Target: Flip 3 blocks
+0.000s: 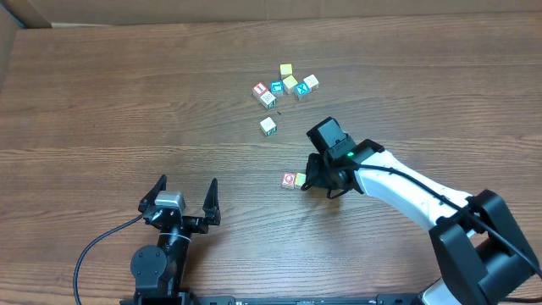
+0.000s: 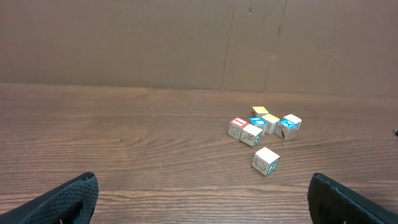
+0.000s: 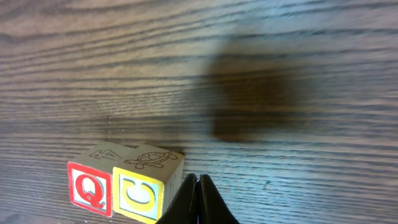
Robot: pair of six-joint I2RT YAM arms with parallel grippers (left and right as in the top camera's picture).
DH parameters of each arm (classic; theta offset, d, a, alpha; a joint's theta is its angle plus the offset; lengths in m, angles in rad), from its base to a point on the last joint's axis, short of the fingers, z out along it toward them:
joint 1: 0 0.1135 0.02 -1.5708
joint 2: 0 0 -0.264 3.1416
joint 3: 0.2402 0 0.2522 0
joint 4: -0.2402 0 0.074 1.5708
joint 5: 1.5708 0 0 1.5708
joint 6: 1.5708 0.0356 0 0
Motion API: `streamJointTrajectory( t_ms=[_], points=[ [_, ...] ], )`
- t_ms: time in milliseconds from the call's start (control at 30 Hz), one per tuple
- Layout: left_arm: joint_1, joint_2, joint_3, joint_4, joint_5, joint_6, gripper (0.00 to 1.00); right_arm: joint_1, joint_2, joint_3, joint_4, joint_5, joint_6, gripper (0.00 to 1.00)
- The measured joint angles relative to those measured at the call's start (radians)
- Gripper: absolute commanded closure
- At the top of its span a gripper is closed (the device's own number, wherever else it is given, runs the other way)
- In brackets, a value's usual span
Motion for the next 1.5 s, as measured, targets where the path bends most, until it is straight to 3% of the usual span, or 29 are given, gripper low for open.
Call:
streamJointTrajectory(
  t_ms=[1133, 1500],
  points=[
    [0.000, 0.000, 0.000, 0.000, 0.000, 0.000, 0.00, 0.014, 0.031, 0.000, 0.058, -0.008, -0.009, 0.95],
    [0.000, 0.000, 0.000, 0.000, 0.000, 0.000, 0.00, -0.044, 0.031, 0.160, 0.061, -0.003, -0.080, 0.95]
  ],
)
